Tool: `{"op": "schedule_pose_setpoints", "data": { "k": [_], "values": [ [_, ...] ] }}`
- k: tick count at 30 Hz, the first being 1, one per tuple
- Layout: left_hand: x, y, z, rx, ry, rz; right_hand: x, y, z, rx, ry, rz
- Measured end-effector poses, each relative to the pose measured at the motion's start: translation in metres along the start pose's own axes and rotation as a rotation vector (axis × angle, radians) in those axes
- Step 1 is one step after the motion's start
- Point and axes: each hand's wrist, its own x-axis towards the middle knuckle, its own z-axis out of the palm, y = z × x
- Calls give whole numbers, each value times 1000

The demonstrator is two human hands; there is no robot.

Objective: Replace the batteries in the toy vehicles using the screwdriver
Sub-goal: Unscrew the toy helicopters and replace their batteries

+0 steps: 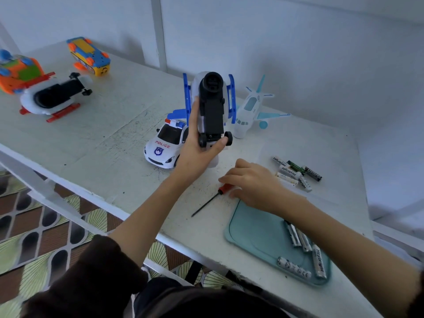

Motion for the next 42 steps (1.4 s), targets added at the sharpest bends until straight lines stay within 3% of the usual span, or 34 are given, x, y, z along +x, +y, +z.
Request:
{"op": "schedule_pose_setpoints", "data": {
  "k": [6, 13, 16, 20, 26, 36, 42],
  "values": [
    [4, -3, 0, 31, -7, -10, 1, 0, -1, -36, -38, 9],
    [8, -7, -2, 23, -14, -39, 1, 4, -48, 533, -94, 329],
    [9, -9, -3, 16, -14, -56, 4, 6, -68, 696, -21, 431],
    [11, -6, -1, 14, 4, -84, 7, 3, -88, 734, 203, 436],
    [11, -3, -2, 35, -34, -105, 12, 8, -110, 841, 327, 443],
    [8, 3, 2, 55, -30, -120, 17, 16, -115, 710, 424, 486],
    [9, 2, 2, 83, -47, -129, 18, 17, -117, 685, 400, 513]
  ]
}}
